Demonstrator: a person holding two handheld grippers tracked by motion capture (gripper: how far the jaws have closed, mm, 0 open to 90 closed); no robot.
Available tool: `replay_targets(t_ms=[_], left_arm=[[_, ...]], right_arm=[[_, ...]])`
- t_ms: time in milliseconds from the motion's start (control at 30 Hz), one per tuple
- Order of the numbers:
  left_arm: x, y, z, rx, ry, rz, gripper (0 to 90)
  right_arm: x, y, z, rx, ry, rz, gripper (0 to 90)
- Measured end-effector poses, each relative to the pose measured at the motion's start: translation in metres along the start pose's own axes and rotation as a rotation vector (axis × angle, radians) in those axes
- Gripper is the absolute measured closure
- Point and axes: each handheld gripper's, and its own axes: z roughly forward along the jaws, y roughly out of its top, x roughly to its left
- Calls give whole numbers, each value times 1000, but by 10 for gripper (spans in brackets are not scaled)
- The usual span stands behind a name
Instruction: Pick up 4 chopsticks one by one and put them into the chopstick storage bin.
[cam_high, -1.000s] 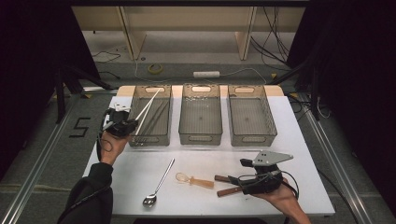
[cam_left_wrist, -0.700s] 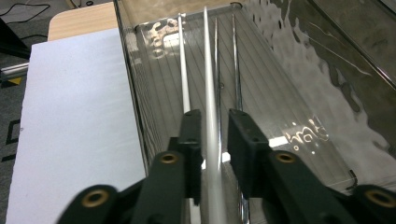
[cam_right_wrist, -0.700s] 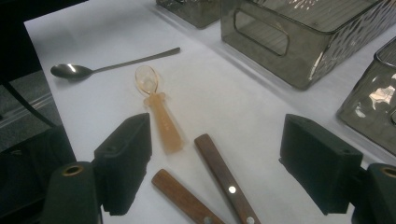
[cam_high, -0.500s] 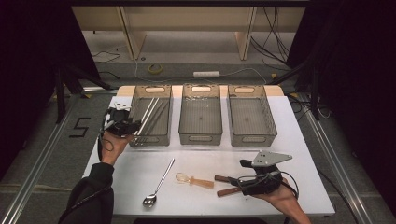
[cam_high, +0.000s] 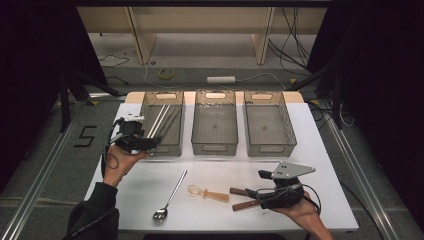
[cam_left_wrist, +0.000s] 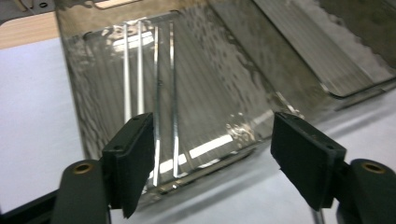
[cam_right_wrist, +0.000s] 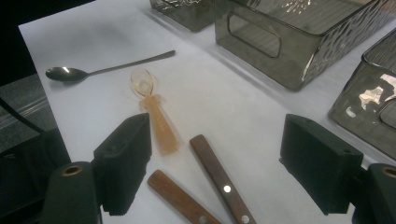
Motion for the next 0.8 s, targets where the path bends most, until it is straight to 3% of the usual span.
replay_targets(t_ms=[133, 267, 800], left_arm=[[-12, -3, -5, 25, -49, 16, 264], [-20, -8, -7, 55, -73, 33, 238], [-49, -34, -13, 161, -121, 92, 191]], right_arm=[[1, -1, 0, 9, 2, 0, 257], [1, -1, 1, 13, 3, 0, 257], [2, -2, 3, 22, 6, -7, 257]])
